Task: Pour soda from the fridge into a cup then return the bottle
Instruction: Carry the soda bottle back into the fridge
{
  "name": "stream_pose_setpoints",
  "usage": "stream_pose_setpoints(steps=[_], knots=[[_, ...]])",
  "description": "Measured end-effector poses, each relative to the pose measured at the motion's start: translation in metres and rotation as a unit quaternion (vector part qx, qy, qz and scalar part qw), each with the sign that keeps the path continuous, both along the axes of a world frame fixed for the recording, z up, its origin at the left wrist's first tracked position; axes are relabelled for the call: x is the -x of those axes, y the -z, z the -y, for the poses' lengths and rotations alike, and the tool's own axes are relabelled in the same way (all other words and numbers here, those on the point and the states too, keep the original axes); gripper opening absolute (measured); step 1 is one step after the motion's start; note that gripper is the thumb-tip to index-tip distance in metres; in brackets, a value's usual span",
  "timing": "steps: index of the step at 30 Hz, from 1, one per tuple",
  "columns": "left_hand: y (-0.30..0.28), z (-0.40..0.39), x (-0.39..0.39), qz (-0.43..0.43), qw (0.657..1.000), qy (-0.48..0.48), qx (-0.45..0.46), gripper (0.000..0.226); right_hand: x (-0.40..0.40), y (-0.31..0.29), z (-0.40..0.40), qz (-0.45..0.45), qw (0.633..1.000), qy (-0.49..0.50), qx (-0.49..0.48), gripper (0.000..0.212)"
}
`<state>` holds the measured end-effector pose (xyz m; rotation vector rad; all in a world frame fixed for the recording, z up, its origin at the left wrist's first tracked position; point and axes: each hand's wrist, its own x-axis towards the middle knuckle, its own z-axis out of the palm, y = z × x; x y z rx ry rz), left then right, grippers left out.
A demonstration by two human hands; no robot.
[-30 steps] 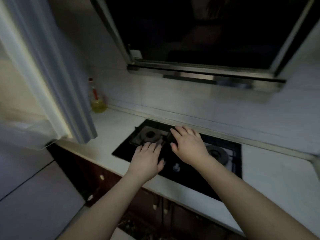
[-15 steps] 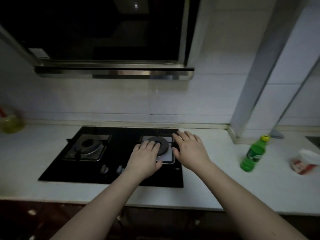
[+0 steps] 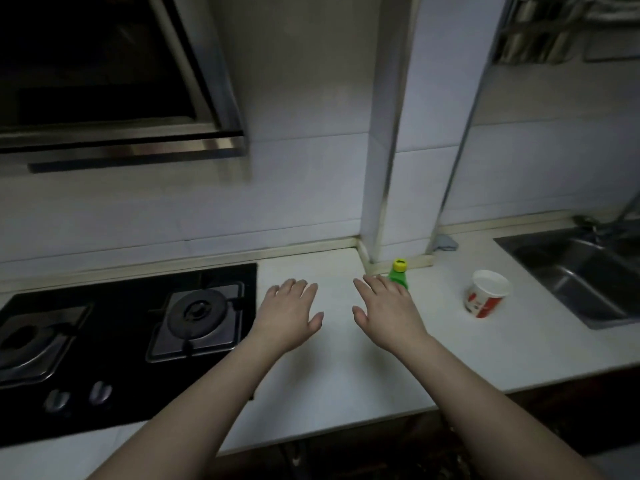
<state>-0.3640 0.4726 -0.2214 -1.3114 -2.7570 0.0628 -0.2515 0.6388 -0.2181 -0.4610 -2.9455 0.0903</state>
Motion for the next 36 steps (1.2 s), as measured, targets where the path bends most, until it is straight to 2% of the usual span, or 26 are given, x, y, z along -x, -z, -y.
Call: stream_pose_setpoints(steps=[7,11,15,22,26,30,32,36], knots=[[0.019,-0.076,-0.009,0.019,0.998,0.058,0.012,0.064,-0.010,0.009,-0.059,-0.001,0.999,0.032,0.010,0.058],[0.034,-0.105,-0.008,0.030,0.996,0.081,0.012,0.086,-0.008,0.010,-0.083,-0.015,0.998,0.059,0.031,0.064],[0.054,-0.129,0.004,0.052,0.995,0.086,0.010,0.064,0.001,0.019,-0.105,-0.011,0.995,0.087,0.057,0.068],[0.079,-0.158,0.035,0.089,0.991,0.096,0.012,0.064,0.019,0.049,-0.122,-0.007,0.973,0.156,0.173,0.077],[0.098,-0.162,0.047,0.154,0.985,0.077,0.002,0.066,0.029,0.074,-0.124,-0.015,0.960,0.171,0.219,0.082],[0.117,-0.160,0.047,0.227,0.973,0.050,0.004,0.065,0.036,0.085,-0.127,-0.050,0.932,0.169,0.318,0.078],[0.123,-0.163,0.046,0.281,0.959,0.025,-0.022,0.062,0.042,0.094,-0.133,-0.062,0.919,0.160,0.355,0.078],[0.134,-0.170,0.041,0.389,0.915,-0.042,-0.096,0.056,0.053,0.123,-0.148,-0.070,0.896,0.147,0.413,0.096]])
